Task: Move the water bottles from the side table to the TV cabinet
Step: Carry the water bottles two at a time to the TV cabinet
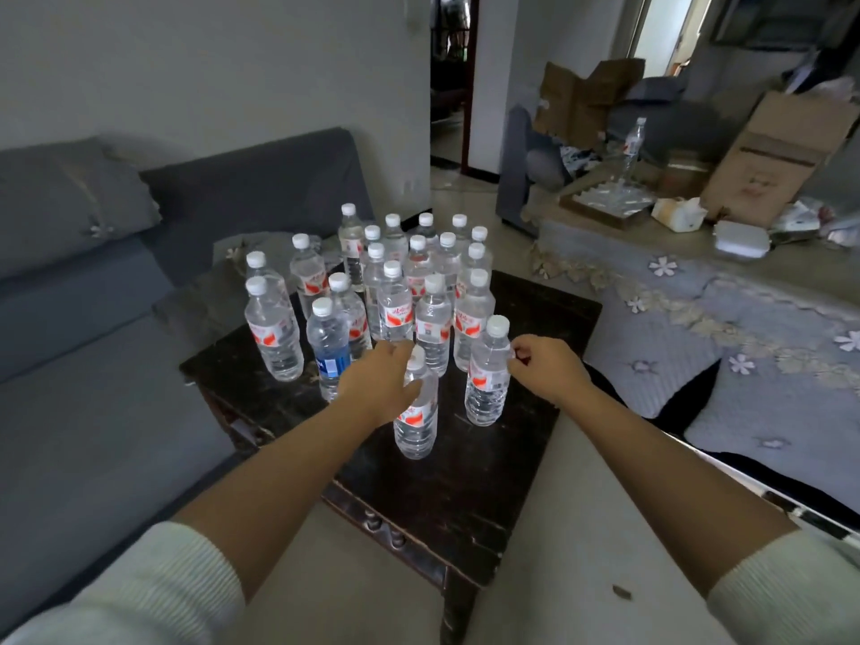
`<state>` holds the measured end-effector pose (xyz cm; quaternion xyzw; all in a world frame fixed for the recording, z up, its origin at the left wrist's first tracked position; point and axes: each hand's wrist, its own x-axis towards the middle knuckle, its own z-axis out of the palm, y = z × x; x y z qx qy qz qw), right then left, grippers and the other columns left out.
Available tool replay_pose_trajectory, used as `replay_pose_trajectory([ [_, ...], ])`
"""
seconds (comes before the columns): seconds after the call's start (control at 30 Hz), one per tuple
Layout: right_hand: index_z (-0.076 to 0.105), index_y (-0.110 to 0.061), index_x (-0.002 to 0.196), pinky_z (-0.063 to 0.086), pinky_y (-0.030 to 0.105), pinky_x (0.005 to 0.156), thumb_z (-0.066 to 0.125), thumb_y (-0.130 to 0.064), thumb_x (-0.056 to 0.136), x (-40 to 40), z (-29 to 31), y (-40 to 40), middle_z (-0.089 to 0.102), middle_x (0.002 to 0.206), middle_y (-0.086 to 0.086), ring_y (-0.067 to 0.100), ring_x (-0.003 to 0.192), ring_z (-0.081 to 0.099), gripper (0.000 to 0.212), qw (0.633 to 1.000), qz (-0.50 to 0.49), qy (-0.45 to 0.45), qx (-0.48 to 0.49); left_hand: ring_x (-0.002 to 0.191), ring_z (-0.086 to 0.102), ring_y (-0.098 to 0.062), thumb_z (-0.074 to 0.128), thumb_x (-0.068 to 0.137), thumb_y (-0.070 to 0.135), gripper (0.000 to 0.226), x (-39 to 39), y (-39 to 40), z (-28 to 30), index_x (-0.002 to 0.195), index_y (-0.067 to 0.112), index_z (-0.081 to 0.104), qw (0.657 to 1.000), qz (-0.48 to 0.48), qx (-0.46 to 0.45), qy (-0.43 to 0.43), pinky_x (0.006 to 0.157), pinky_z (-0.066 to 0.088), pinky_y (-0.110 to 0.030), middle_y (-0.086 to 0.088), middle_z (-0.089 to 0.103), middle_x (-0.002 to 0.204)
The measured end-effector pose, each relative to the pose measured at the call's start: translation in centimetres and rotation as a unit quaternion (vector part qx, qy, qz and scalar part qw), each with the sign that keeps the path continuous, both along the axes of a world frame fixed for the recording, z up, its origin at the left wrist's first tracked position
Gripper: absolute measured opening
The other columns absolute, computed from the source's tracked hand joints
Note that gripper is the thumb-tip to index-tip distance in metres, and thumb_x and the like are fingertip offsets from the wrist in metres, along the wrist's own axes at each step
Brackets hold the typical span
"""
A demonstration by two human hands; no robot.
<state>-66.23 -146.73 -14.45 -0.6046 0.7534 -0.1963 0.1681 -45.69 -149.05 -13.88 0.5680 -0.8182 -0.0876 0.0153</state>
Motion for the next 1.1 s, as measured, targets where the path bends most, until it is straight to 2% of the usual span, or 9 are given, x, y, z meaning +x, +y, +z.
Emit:
replay_pose_trajectory([
  [0.1,0.051,-0.006,0.124,0.044,0.033,0.075,0.058,-0.025,0.087,-0.3,-0.4,-4.0,0.058,0.120,0.017,0.031,0.107,0.058,0.042,1.000,0.011,-0.015,-0.005,0.126,0.048,-0.030,0.048,0.093,0.040,0.061,-0.9,-3.0,-1.0,0.144,0.018,0.025,0.999,-0.028,0.032,-0.010,0.097,0.045,-0.041,-0.011,0.040,0.142],
  [0.2,0.039,-0.013,0.135,0.046,0.037,0.087,0.059,-0.035,0.086,-0.6,-1.0,-7.3,0.046,0.129,0.017,0.033,0.115,0.052,0.056,0.998,0.021,-0.010,0.054,0.118,0.053,-0.030,0.051,0.091,0.039,0.053,-1.5,-4.8,-1.5,0.135,0.015,0.034,0.996,-0.045,0.071,-0.037,0.094,0.046,-0.041,-0.011,0.047,0.132],
  [0.33,0.049,-0.012,0.127,0.046,0.034,0.084,0.056,-0.030,0.086,-0.9,-1.8,-10.4,0.051,0.120,0.014,0.029,0.107,0.055,0.045,0.988,0.088,0.059,0.111,0.114,0.054,-0.028,0.050,0.091,0.036,0.041,-1.9,-6.6,-1.8,0.123,0.012,0.045,0.994,-0.061,0.079,-0.051,0.094,0.046,-0.040,-0.009,0.050,0.124],
  [0.4,0.054,-0.008,0.120,0.041,0.029,0.075,0.057,-0.025,0.086,-1.3,-1.8,-10.9,0.052,0.110,0.012,0.025,0.102,0.053,0.038,0.985,0.113,0.064,0.110,0.113,0.053,-0.026,0.050,0.091,0.037,0.040,-1.8,-7.3,-1.9,0.122,0.012,0.047,0.991,-0.087,0.082,-0.066,0.094,0.046,-0.039,-0.007,0.050,0.123],
  [0.6,0.058,-0.007,0.110,0.035,0.025,0.073,0.060,-0.022,0.084,-1.9,-2.0,-12.0,0.051,0.105,0.012,0.025,0.106,0.052,0.030,0.983,0.121,0.071,0.117,0.107,0.055,-0.022,0.053,0.089,0.040,0.041,-2.5,-9.4,-1.9,0.119,0.014,0.051,0.983,-0.128,0.098,-0.089,0.086,0.045,-0.031,-0.006,0.054,0.117],
  [0.77,0.059,-0.014,0.095,0.038,0.019,0.060,0.065,-0.017,0.079,-1.2,-1.5,-11.6,0.043,0.085,0.000,0.018,0.085,0.049,0.018,0.986,0.085,0.065,0.130,0.093,0.053,-0.021,0.056,0.086,0.032,0.030,-3.6,-11.3,-1.7,0.105,0.009,0.057,0.973,-0.185,0.110,-0.084,0.073,0.039,-0.027,-0.008,0.058,0.107],
  [0.9,0.064,-0.012,0.095,0.041,0.026,0.068,0.063,-0.014,0.079,-1.1,-1.1,-9.3,0.046,0.091,0.002,0.017,0.083,0.049,0.017,0.989,0.025,0.055,0.135,0.087,0.053,-0.018,0.059,0.085,0.032,0.030,-4.7,-12.8,-1.7,0.101,0.006,0.060,0.957,-0.260,0.112,-0.071,0.070,0.037,-0.024,-0.010,0.062,0.103],
  [1.0,0.064,-0.015,0.094,0.036,0.023,0.058,0.063,-0.013,0.077,-1.5,-0.7,-6.4,0.044,0.091,0.002,0.016,0.083,0.046,0.017,0.992,-0.039,0.042,0.112,0.088,0.055,-0.018,0.061,0.084,0.032,0.029,-6.9,-13.8,-0.8,0.100,0.008,0.061,0.938,-0.331,0.075,-0.071,0.069,0.037,-0.024,-0.009,0.061,0.098],
  [1.1,0.066,-0.011,0.100,0.032,0.024,0.060,0.064,-0.011,0.076,-1.6,-0.4,-2.5,0.040,0.079,-0.002,0.014,0.084,0.041,0.024,0.987,-0.129,0.042,0.088,0.083,0.049,-0.014,0.062,0.084,0.032,0.020,-9.5,-13.4,0.5,0.092,0.014,0.058,0.915,-0.397,0.050,-0.056,0.069,0.040,-0.026,-0.002,0.053,0.091],
])
